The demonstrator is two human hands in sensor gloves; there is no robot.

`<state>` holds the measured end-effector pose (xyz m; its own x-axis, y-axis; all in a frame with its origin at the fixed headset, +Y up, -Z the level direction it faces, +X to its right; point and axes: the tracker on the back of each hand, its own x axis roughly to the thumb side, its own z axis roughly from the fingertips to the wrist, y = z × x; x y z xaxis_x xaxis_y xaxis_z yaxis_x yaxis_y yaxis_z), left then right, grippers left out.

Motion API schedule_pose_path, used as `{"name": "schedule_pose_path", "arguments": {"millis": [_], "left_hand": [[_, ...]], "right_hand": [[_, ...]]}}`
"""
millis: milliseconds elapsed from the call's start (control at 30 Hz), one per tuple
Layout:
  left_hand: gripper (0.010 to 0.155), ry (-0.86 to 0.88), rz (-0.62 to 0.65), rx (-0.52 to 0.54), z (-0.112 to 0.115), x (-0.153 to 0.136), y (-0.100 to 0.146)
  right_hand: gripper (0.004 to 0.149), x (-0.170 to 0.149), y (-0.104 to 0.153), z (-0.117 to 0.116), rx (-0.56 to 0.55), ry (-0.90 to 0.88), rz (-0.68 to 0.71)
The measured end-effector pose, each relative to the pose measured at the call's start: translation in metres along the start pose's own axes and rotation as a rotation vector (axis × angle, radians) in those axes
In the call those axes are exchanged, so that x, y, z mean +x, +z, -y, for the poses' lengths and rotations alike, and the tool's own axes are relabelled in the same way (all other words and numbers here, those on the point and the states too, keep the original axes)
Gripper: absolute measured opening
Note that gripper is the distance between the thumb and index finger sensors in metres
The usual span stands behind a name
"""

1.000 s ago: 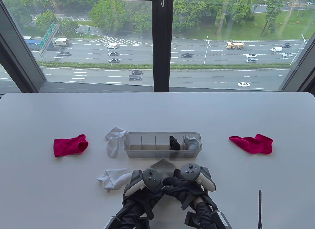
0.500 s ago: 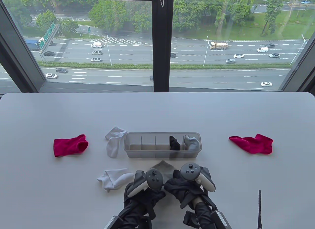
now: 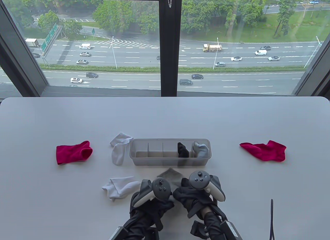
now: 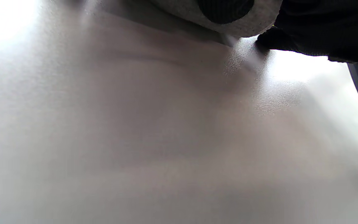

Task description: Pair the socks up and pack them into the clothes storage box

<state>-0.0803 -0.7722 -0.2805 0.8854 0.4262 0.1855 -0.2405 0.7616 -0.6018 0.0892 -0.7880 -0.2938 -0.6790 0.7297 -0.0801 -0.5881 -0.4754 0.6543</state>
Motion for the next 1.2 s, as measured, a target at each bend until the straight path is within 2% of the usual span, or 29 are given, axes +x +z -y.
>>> {"name": "schedule_pose_path", "arguments": {"millis": [33,67,100,167,233,300,367,400,433,467,533,600,633,667,733,800,867,900,967,1000,1100,1200], "left_hand": [[0.045,0.016,0.001,-0.021,0.000,-0.002,-0.001],[0.045,0.027,0.009,-0.035,0.001,-0.003,-0.001],[0.046,0.033,0.017,-0.035,0.002,-0.004,-0.001],[0.046,0.031,0.013,-0.047,0.002,-0.004,-0.001],[0.046,0.021,0.007,-0.051,0.002,-0.002,-0.001],[0.048,0.011,0.004,-0.037,0.002,-0.001,-0.001],[0.061,-0.007,-0.001,-0.007,0.002,0.000,0.000],[0.060,-0.007,0.012,0.039,0.000,0.001,0.002],[0.052,-0.005,0.019,0.065,-0.001,0.001,0.003],[0.046,0.003,0.023,0.072,-0.002,0.000,0.003],[0.045,0.019,0.019,0.037,-0.001,-0.002,0.002],[0.045,0.040,0.030,0.003,0.000,-0.005,0.001],[0.045,0.049,0.030,-0.004,0.000,-0.005,0.001],[0.045,0.048,0.028,-0.004,0.000,-0.005,0.000],[0.045,0.044,0.025,-0.007,0.000,-0.005,0.000],[0.048,0.030,0.020,-0.001,0.001,-0.003,0.000],[0.062,0.017,0.009,0.024,0.000,-0.003,0.001],[0.061,0.026,0.023,0.044,-0.002,-0.003,0.003],[0.051,0.054,0.057,0.095,-0.005,-0.003,0.005],[0.049,0.064,0.053,0.089,-0.007,-0.004,0.005],[0.048,0.088,0.044,0.066,-0.007,-0.008,0.004],[0.049,0.090,0.044,0.015,-0.005,-0.009,0.003]], "right_hand": [[0.048,0.000,0.000,-0.001,0.002,-0.007,0.013],[0.062,-0.001,0.000,-0.001,0.031,-0.012,0.032],[0.067,-0.001,0.000,-0.001,0.060,-0.017,0.041],[0.060,-0.001,0.001,0.000,0.071,-0.001,0.035],[0.046,0.000,0.002,0.003,0.003,0.008,0.027],[0.043,0.000,0.001,0.003,0.019,-0.022,0.033],[0.042,-0.001,0.001,0.003,0.009,-0.020,0.024],[0.042,-0.001,0.001,0.003,0.012,-0.019,0.024],[0.042,-0.001,0.001,0.004,0.015,-0.031,0.023],[0.042,0.000,0.002,0.004,0.006,-0.053,0.022],[0.046,0.000,0.002,0.003,-0.002,-0.065,0.027],[0.068,-0.001,0.002,0.002,0.031,-0.056,0.057],[0.070,-0.001,0.002,0.002,0.066,-0.057,0.060],[0.067,0.000,0.003,0.003,0.077,-0.051,0.059],[0.052,0.002,0.004,0.005,0.019,-0.031,0.054],[0.046,0.003,0.004,0.006,-0.001,-0.029,0.052],[0.045,0.003,0.003,0.005,0.000,-0.016,0.038],[0.045,0.003,0.003,0.005,0.002,-0.006,0.039],[0.045,0.002,0.004,0.006,-0.013,-0.038,0.039],[0.046,0.002,0.005,0.006,-0.020,-0.063,0.047],[0.066,0.001,0.006,0.005,0.007,-0.064,0.070],[0.049,0.005,0.005,0.005,-0.013,-0.044,0.064]]}}
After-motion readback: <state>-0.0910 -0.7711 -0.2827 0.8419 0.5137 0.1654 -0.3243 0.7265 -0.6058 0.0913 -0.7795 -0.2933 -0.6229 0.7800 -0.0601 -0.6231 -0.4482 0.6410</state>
